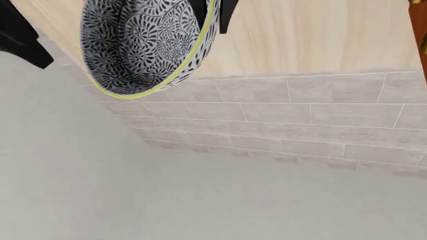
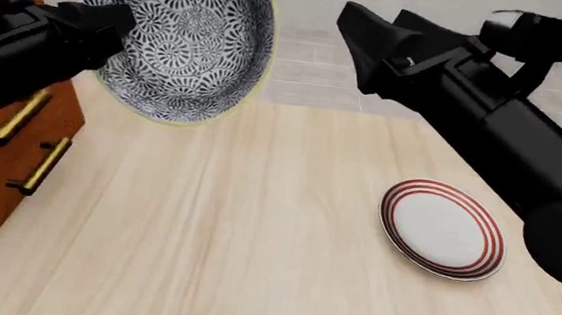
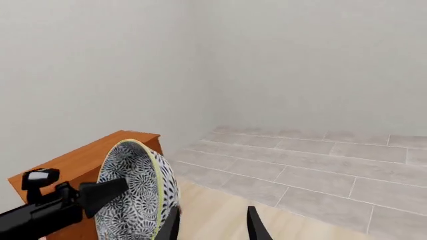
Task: Put the bowl on top of the cabinet.
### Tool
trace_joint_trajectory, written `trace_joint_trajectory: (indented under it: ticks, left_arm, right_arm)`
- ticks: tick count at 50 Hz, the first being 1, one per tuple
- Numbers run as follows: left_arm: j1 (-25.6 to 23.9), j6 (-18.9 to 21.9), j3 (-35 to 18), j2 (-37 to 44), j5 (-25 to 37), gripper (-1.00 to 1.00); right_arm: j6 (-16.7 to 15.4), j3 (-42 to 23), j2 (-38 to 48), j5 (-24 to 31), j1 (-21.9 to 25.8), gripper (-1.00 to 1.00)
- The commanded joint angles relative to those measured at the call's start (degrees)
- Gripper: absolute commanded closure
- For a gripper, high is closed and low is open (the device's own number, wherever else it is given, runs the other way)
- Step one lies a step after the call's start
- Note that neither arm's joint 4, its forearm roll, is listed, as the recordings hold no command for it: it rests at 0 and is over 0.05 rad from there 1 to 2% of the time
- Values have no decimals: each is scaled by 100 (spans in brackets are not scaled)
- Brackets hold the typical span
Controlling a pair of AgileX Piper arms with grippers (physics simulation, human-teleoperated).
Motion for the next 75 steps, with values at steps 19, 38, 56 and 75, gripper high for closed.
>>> trace_joint_trajectory:
  ticks: [19, 38, 56, 75]
  left_arm:
    - [582, -106, -1491, -132, 1823, 100]
    - [1759, -634, -2532, 186, 3208, 100]
    - [2413, -2070, -2540, 340, 3705, 100]
    - [2157, -2910, -2795, 588, 3900, 100]
  right_arm:
    - [364, 571, 1036, -1012, -347, -100]
    - [416, 624, 1165, -1259, -176, -100]
    - [443, 643, 1282, -1294, -41, -100]
    - [503, 661, 1251, -1333, -80, -100]
